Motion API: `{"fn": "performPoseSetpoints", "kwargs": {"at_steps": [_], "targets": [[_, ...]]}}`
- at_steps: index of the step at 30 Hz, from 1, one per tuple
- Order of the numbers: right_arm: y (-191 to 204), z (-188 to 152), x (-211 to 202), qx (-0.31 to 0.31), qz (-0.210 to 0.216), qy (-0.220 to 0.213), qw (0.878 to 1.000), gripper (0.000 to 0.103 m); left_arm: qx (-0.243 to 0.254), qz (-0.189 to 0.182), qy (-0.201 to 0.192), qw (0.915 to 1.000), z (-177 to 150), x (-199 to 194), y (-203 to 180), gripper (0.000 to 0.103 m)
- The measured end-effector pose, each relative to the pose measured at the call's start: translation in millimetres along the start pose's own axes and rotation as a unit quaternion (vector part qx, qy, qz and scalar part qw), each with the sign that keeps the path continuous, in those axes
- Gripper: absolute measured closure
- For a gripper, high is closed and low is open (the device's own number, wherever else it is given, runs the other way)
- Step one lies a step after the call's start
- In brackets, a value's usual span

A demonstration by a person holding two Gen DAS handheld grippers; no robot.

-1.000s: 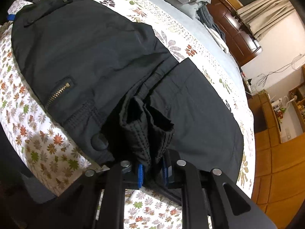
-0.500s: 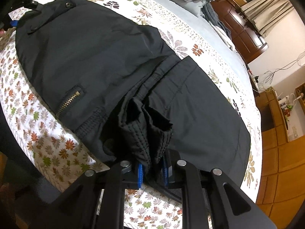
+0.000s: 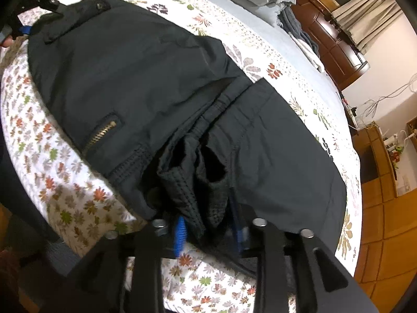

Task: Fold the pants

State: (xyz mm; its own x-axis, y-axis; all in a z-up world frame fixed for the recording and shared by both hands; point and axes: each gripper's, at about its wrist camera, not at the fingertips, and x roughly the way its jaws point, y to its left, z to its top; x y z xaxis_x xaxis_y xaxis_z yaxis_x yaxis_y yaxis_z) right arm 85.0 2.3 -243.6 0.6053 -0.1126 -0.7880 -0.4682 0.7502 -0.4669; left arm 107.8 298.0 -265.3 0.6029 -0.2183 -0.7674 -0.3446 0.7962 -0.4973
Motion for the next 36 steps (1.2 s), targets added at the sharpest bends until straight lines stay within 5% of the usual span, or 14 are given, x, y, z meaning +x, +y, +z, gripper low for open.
{"fn": "performPoseSetpoints", "kwargs": {"at_steps": [4,8,12,18,20,21,25,36], "targets": [[-16,-10,-32,0.032,0.047,-0.047,0.997,0.032,-0.003,-0.005,-0.002,1.0,-1,-2,2,0.003],[-42,-15,-44,0.091,0.086,-0.059,0.99,0.032,-0.006,-0.01,-0.004,0.9999,-1,-5,5,0.003],[-53,-13,-28,0.117,0.111,-0.037,0.986,0.042,-0.005,-0.009,-0.004,0.9999,-1,-5,4,0.003],[-47,-2,-12,0.104,0.131,-0.031,0.985,0.042,-0.005,-0.008,-0.004,0.9999,-1,-5,5,0.003],[-47,-1,-3,0.11,0.15,-0.024,0.982,0.06,-0.006,-0.01,-0.004,0.9999,-1,-5,4,0.003],[-46,0,-1,0.112,0.161,-0.02,0.98,0.078,-0.007,-0.011,-0.004,0.9999,-1,-5,5,0.003],[-38,2,-4,0.09,0.155,-0.026,0.983,0.089,-0.005,-0.009,-0.003,0.9999,-2,-6,2,0.003],[-34,6,-5,0.071,0.198,-0.026,0.977,0.091,-0.001,-0.009,-0.002,1.0,1,-5,-1,0.003]]}}
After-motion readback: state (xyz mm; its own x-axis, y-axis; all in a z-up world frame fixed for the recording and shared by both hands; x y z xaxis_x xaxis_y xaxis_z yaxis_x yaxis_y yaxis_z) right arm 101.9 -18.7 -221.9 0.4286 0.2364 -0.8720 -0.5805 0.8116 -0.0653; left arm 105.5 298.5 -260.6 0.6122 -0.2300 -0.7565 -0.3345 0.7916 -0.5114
